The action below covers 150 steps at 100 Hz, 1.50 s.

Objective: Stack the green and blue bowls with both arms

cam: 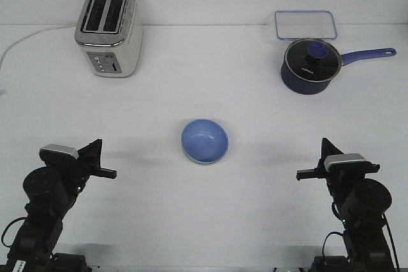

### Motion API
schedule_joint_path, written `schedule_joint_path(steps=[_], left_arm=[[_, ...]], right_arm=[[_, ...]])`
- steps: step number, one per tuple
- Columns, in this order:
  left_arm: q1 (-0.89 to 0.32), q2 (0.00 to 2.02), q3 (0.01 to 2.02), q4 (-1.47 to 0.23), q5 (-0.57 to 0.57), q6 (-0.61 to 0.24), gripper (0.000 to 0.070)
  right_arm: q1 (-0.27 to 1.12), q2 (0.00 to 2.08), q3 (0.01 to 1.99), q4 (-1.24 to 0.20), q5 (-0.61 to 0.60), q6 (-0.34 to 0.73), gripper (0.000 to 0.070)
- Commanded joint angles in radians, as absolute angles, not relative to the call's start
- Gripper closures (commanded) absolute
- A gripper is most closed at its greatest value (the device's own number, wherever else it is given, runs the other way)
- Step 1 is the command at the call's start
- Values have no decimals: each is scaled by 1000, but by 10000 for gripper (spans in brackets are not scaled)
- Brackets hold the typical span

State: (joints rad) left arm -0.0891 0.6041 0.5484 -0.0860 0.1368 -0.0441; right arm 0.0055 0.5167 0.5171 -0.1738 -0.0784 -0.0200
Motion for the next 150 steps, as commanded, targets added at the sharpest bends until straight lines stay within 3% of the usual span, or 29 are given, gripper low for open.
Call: schedule_joint_path(steps=[1,15,40,82,150], left_arm=[[-90,588,559,-72,138,-45,690],[-90,508,532,-33,138,-34,690],[-85,308,310,213,138,-28,690],[-51,8,57,209,138,-28,690],[-52,3,14,218,138,-38,690]], right_arm=[[6,518,521,-162,-78,-24,700],[6,518,521,-162,-78,-23,700],[6,518,521,-161,-78,-23,700],[6,518,521,-161,-78,-23,700],[6,518,521,-159,-78,-23,700]])
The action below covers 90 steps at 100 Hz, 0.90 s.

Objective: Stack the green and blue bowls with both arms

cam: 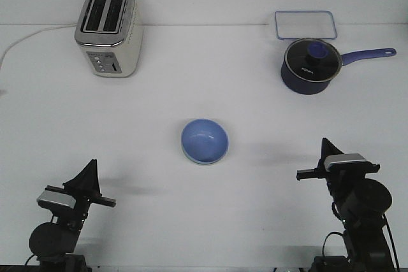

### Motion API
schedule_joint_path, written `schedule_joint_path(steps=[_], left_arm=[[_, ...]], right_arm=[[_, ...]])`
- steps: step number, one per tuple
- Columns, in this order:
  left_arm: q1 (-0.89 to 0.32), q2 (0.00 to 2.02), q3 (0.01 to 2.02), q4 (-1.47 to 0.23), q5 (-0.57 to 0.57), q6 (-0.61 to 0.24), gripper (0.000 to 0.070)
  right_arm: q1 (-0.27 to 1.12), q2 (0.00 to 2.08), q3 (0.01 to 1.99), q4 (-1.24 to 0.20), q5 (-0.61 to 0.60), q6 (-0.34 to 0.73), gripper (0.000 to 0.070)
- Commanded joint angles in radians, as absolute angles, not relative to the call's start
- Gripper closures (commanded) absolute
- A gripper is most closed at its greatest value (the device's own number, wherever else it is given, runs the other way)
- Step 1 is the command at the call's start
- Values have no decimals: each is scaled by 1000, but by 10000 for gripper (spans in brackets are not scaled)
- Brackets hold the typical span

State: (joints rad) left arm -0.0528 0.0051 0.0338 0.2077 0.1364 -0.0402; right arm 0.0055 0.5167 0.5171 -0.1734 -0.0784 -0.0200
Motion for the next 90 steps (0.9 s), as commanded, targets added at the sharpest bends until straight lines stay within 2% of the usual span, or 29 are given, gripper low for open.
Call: schedule_joint_path(steps=[1,90], left_arm=[[-52,3,14,218,138,-38,689],[-52,3,14,218,138,-38,690]], right_arm=[[6,518,521,-159,-78,-23,700],[6,490,520,-161,-78,-24,700]])
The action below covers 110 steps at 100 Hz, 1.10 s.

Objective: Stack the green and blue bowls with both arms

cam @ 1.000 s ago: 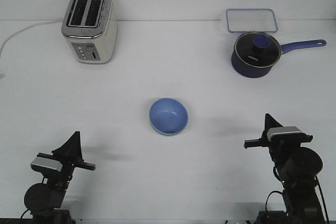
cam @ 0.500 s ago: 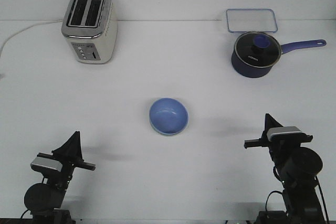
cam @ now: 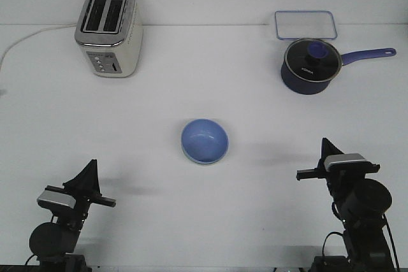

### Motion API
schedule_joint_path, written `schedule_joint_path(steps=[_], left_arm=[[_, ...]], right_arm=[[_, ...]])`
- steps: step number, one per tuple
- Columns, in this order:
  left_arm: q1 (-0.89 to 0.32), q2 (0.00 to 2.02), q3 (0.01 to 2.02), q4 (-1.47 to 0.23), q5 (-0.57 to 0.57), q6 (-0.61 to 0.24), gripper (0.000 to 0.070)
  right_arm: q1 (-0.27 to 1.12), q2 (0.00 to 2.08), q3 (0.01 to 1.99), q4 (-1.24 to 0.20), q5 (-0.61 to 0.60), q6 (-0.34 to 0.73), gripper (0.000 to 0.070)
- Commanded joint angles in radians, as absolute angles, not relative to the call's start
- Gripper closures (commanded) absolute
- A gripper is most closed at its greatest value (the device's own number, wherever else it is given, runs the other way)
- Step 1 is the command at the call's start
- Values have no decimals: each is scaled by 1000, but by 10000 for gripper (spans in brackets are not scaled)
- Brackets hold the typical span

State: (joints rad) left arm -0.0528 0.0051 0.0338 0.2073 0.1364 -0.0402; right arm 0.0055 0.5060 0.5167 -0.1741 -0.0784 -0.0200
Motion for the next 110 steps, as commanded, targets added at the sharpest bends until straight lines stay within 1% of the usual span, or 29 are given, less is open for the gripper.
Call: schedule_joint_path(steps=[1,19,37,64,82,98,110], left_arm=[[-52,3,14,218,138,-38,690],[-52,3,14,218,138,-38,689],[-52,3,14,218,138,-38,690],[-52,3,14,218,138,-38,690],[-52,4,14,218,138,-38,690],[-52,3,14,210,138,-38,689],[-52,3,14,210,138,-38,689]], right_arm=[[6,488,520,-161,-78,-24,700],[6,387,483,-151,-78,-24,700],[6,228,372,-99,-78,-24,700],[6,-2,217,-101,-78,-24,700],[4,1,140,-16,-78,-23,700],[4,1,67,102,-78,-23,700],[4,1,31,152,-78,-23,700]])
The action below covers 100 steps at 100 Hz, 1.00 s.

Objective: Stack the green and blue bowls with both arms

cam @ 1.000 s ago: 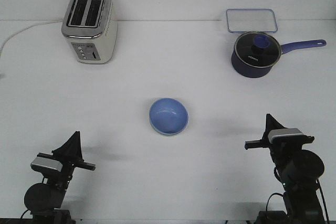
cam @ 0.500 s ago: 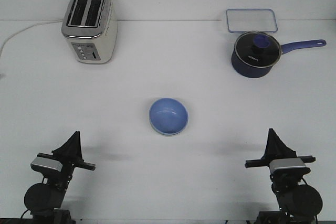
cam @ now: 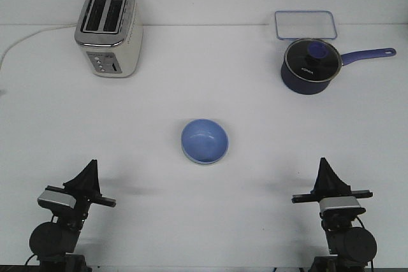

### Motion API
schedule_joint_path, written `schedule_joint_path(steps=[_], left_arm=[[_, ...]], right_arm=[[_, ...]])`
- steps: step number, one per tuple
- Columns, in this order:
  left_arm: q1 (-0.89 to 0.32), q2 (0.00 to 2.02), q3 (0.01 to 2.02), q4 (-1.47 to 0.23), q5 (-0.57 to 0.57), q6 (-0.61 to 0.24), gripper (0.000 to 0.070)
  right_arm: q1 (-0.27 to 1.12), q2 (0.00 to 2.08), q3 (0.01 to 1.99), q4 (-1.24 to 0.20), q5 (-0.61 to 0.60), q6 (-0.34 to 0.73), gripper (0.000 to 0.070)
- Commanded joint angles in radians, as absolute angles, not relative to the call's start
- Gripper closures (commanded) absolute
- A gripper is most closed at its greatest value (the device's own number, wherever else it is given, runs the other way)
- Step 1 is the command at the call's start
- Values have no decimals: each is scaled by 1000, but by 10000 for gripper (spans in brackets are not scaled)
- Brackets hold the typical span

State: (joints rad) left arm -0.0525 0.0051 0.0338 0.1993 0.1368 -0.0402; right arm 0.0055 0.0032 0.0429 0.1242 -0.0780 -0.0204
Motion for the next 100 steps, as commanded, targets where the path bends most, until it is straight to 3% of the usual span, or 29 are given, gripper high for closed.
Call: schedule_joint_path(steps=[1,100], left_arm=[[-52,3,14,210,138,-38,690],[-52,3,14,210,138,-38,690]], right_arm=[[4,1,28,156,-78,-23,700],[6,1,12,179,-78,-23,700]])
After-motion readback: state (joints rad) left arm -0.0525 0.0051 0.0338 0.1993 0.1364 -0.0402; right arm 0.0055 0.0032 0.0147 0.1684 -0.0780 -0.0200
